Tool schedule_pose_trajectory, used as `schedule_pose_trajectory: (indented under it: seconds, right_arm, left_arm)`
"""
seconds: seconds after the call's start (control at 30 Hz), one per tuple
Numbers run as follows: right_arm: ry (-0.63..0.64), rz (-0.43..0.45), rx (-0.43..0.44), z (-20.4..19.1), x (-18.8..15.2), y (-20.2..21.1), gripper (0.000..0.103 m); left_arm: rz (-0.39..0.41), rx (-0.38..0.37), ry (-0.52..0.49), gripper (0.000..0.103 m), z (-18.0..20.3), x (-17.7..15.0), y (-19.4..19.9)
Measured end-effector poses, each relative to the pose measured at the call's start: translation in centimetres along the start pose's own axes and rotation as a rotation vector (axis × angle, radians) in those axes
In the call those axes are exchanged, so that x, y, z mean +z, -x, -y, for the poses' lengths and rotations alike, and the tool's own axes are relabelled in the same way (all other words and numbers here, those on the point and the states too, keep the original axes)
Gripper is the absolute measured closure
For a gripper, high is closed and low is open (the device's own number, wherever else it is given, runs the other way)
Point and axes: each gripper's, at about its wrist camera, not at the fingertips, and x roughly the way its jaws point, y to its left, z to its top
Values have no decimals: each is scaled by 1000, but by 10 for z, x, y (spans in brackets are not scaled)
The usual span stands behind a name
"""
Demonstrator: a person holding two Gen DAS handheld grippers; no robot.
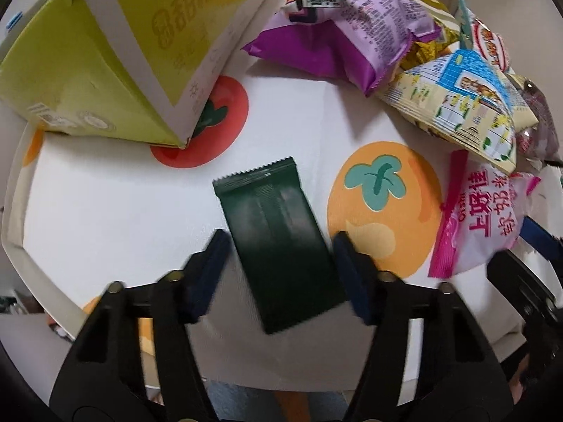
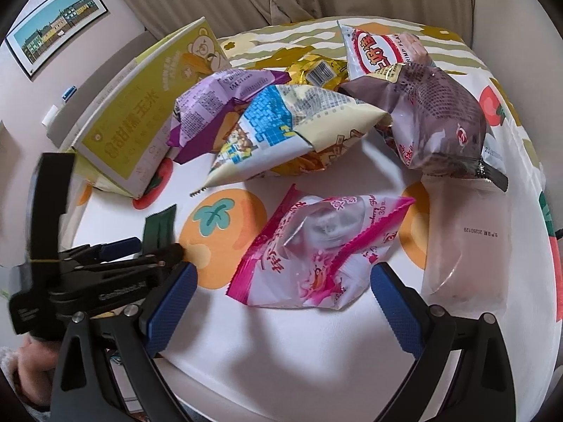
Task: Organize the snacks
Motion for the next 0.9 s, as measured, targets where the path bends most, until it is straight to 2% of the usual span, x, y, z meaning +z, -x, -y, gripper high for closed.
schedule_pose_trajectory:
  seconds: [0.07, 0.23, 0.27, 0.43, 0.6, 0.73, 0.83, 0.9]
  right_arm:
    - [7, 0, -12, -1, 0, -3, 5]
    - [17, -2, -27, -2, 6, -11, 5]
    - [20, -3, -30, -2, 7, -13, 5]
    - [23, -6, -64, -1, 13, -22, 6]
    - [37, -37, -111, 2, 17, -37, 25]
    - [91, -29, -144, -7, 16, -35, 40]
    - [91, -6, -123, -10, 14, -26, 49]
    - [81, 3, -115, -10, 12, -20, 52]
  left_arm:
    - [-1, -11, -7, 53, 11, 2, 4]
    - [-3, -44, -10, 55, -8, 11, 7]
    - [1, -59, -7, 55, -24, 7, 15]
    - [13, -103, 4, 55, -36, -1, 26]
    - [21, -115, 4, 55, -42, -7, 39]
    - [31, -130, 10, 55, -46, -12, 48]
    - [41, -140, 7, 55, -47, -13, 56]
    - [51, -151, -1, 55, -48, -16, 66]
